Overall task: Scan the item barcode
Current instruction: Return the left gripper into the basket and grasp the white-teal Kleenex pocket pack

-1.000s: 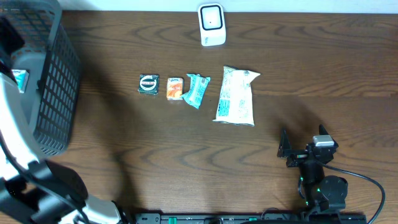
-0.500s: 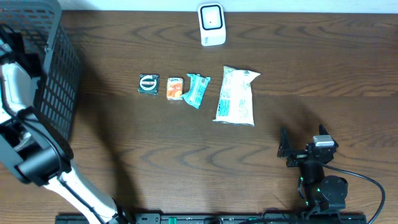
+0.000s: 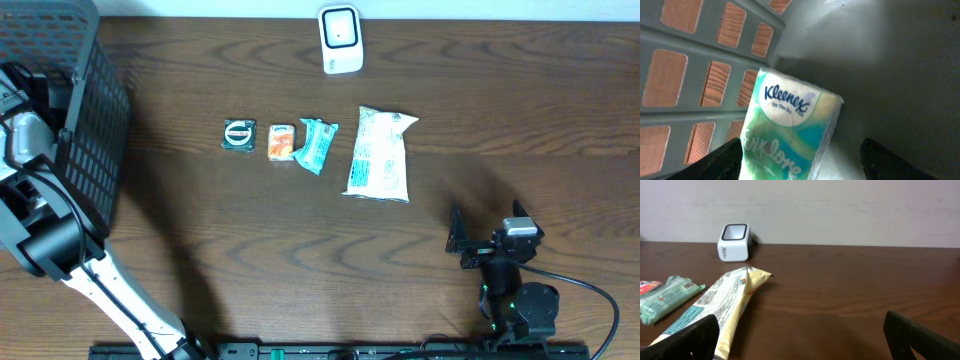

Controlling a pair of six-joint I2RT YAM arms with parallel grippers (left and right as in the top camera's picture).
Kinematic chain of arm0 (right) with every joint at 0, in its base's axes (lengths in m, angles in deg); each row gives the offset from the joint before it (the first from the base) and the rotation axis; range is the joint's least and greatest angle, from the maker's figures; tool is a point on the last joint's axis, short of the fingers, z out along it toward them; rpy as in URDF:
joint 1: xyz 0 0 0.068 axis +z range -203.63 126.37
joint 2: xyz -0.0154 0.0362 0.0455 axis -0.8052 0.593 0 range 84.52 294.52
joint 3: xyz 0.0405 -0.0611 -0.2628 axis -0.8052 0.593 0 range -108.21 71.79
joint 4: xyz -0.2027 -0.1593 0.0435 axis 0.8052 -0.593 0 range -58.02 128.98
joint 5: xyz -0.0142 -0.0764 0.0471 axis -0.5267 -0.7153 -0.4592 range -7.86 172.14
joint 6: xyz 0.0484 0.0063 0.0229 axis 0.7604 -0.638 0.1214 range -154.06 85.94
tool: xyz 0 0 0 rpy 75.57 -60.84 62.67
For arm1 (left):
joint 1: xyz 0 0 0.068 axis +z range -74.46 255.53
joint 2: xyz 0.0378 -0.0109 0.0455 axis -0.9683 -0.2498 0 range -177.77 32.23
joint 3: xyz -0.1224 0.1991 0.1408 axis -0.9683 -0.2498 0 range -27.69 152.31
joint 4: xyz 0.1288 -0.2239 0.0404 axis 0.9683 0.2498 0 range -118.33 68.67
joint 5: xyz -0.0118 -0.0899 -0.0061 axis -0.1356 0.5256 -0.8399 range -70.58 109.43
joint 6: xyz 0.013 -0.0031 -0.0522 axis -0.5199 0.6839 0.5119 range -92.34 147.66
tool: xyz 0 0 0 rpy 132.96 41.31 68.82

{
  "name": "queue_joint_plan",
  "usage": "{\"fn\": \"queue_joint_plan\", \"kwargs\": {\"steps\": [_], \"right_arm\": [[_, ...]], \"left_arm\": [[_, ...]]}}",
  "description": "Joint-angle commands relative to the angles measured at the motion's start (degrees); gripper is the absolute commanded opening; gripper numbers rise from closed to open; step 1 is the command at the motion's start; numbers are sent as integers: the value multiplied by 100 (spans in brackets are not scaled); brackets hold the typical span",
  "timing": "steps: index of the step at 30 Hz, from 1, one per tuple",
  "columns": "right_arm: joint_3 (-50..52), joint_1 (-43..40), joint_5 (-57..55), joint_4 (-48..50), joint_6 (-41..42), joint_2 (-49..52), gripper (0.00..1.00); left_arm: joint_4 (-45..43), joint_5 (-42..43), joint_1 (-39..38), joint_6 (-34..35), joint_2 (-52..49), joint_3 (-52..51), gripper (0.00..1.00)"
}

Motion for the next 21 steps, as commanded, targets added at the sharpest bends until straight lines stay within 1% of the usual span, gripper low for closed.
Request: {"fn": "queue_joint_plan", "kwargs": {"steps": [1, 3, 4, 6, 8, 11, 12, 13, 14, 15, 16, 18, 21], "right_arm": [[4, 39, -7, -28, -39, -31, 99], [4, 39, -7, -28, -39, -31, 99], [4, 37, -7, -28, -39, -31, 99], [4, 37, -7, -26, -42, -31, 99], [4, 37, -9, -28, -42, -31, 99], [4, 37, -7, -28, -42, -31, 100], [4, 37, -7, -28, -42, -31, 99], [4, 39, -9, -26, -42, -31, 99], [4, 39, -9, -26, -39, -31, 99], [4, 39, -7, -28, -42, -31, 99], [4, 39, -9, -26, -42, -31, 99], [4, 39, -9, -28, -42, -31, 99], [4, 39, -9, -26, -39, -31, 99]], "left_arm": [[96, -42, 72, -85, -409, -50, 75], [24, -42, 138, 118, -411, -50, 75], [-13, -42, 177, 275, -411, -50, 72], [-17, -2, 256, 496, -411, -50, 61], [61, 177, 334, 557, -413, -50, 56], [155, 435, 396, 555, -413, -50, 53], [170, 435, 400, 555, -413, -50, 45], [190, 433, 402, 555, -413, -50, 40], [210, 433, 400, 557, -413, -50, 31], [236, 431, 400, 560, -413, -48, 21], [282, 431, 400, 608, -393, -48, 8], [326, 426, 398, 863, -341, -48, 7], [343, 433, 398, 1628, -94, -48, 7]]}}
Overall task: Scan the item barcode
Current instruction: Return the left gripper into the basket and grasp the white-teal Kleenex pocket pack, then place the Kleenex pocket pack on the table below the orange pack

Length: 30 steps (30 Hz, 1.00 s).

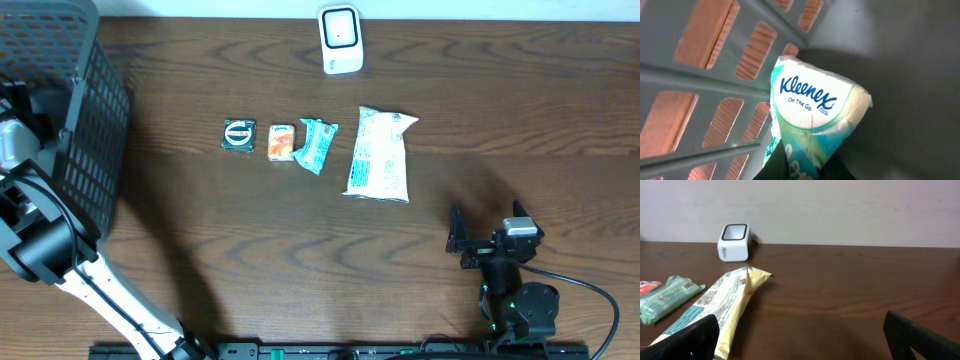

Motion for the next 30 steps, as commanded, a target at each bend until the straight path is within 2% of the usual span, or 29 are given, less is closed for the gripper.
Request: {"fn": "queue_joint_plan", "kwargs": {"steps": [1, 5, 7, 13, 16, 19, 22, 24, 30], "right_arm": [[4, 39, -7, -26, -42, -31, 99], [4, 39, -7, -28, -42, -31, 99], [4, 39, -9, -26, -39, -31, 99], [4, 37, -7, -26, -39, -31, 99], [4, 37, -9, -26, -39, -31, 99], [4, 37, -9, -26, -42, -31, 99], [4, 39, -9, -26, -42, -31, 99], [4, 39, -7, -26, -42, -31, 99], [4, 39, -9, -28, -39, -31, 99]], "left_arm": [[223, 118, 50, 1084, 92, -131, 7], [260, 151, 35, 2223, 905, -131, 7], [289, 404, 24, 2583, 1325, -131, 7], [210, 2444, 24, 3495, 2868, -131, 7], [284, 3163, 24, 4575, 3595, -131, 7], [831, 3869, 24, 5414, 4221, -131, 7], [1696, 4463, -105, 5545, 4758, -131, 7], [2247, 4487, -328, 5534, 4968, -131, 8], [3762, 4406, -1458, 4721, 5095, -133, 7]]}}
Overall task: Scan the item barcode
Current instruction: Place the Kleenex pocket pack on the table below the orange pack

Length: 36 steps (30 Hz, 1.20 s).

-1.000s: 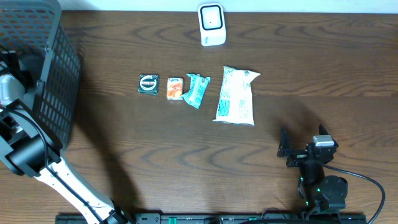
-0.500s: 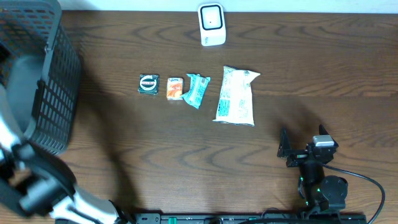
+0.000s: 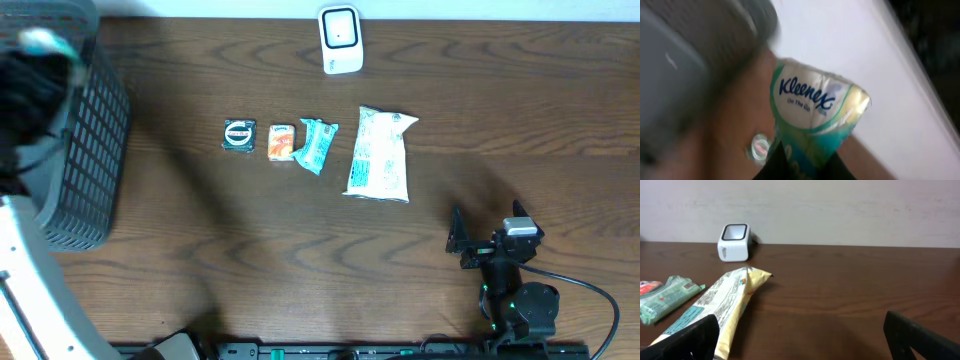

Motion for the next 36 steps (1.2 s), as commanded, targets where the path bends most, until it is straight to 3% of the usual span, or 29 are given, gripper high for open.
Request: {"fn": "queue_joint_plan", "kwargs": {"steps": [1, 7, 14, 19, 29, 32, 36], "right_arm": [[4, 39, -7, -33, -42, -31, 99], [4, 37, -7, -31, -39, -31, 99], [4, 37, -9, -31, -42, -31, 99], [4, 39, -9, -31, -42, -31, 99], [4, 39, -7, -31, -42, -31, 99], [4, 39, -7, -31, -39, -31, 99], [4, 39, -7, -33, -39, -31, 99]], "left_arm": [[579, 85, -667, -492, -85, -15, 7], [1810, -1589, -1996, -466, -551, -15, 7], [2553, -3180, -3220, 328, -1532, -28, 7], [2605, -3211, -3801, 1086, -2448, -31, 7], [2625, -3134, -4122, 3654, -3735, -31, 11], [2540, -2708, -4153, 4057, -3934, -31, 13], [2146, -2105, -4249, 4074, -4109, -31, 24]]}}
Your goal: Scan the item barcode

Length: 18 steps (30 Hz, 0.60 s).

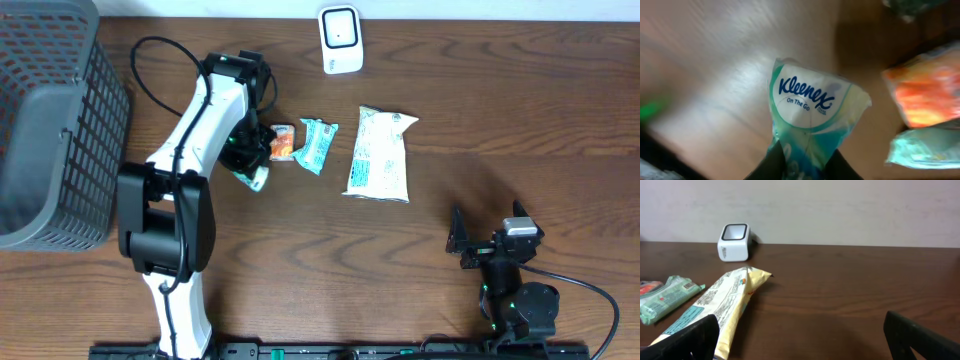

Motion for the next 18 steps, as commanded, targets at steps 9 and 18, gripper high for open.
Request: {"fn": "queue_joint_plan", "kwargs": {"steps": [9, 18], "right_arm": [[4, 39, -11, -26, -39, -31, 99], [4, 37, -9, -26, -42, -31, 99]], "left_arm": [[-857, 649, -313, 219, -151, -24, 76], [-599, 494, 103, -1054, 267, 260, 76]]}}
